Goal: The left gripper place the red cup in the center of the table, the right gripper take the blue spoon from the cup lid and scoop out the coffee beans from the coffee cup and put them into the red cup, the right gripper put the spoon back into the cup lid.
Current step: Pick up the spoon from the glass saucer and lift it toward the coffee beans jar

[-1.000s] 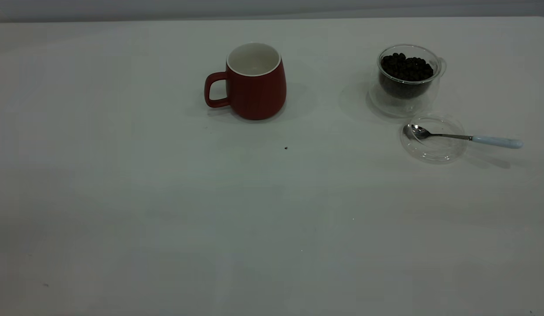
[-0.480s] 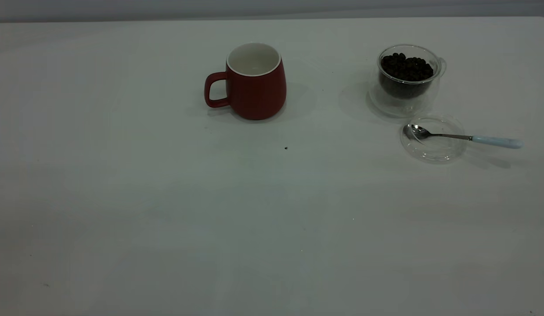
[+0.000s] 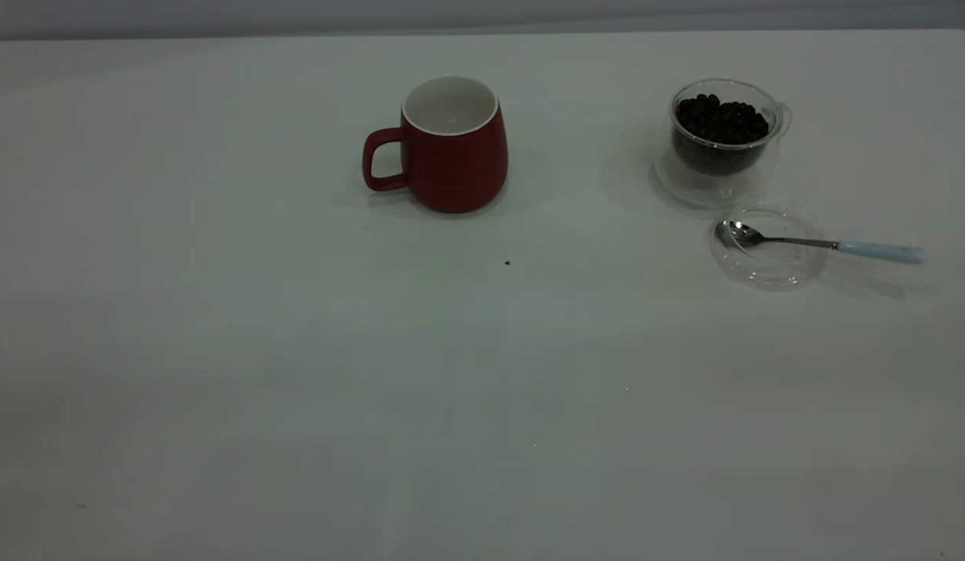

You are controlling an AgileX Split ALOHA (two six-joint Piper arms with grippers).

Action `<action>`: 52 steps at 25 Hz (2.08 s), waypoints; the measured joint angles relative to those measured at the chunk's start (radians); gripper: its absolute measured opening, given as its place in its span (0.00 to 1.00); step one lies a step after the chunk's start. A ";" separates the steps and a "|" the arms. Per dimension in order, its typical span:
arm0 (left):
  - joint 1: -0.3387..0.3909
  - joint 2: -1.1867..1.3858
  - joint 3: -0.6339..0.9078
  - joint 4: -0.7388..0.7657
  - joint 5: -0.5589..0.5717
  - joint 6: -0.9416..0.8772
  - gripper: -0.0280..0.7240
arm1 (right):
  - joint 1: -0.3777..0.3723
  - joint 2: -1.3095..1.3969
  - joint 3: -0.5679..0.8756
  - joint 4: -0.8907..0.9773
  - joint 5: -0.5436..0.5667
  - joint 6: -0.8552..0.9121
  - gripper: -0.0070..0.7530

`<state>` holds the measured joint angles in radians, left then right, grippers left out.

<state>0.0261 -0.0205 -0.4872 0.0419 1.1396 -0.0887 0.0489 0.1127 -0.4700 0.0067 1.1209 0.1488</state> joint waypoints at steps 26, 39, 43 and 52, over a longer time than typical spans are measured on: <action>0.000 0.000 0.000 0.000 0.001 -0.002 0.63 | 0.000 1.227 -0.010 0.868 -0.949 -0.789 0.77; 0.000 0.000 0.000 0.000 0.001 -0.002 0.63 | -0.153 1.606 -0.129 1.098 -0.921 -1.014 0.77; 0.000 0.000 0.000 0.000 0.001 -0.002 0.63 | -0.281 1.676 -0.181 1.159 -0.816 -1.063 0.77; 0.000 0.000 0.000 0.000 0.001 -0.002 0.63 | -0.438 1.905 -0.198 1.610 -0.592 -1.461 0.77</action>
<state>0.0261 -0.0205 -0.4872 0.0419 1.1404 -0.0912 -0.3894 2.0181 -0.6680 1.6165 0.5286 -1.3126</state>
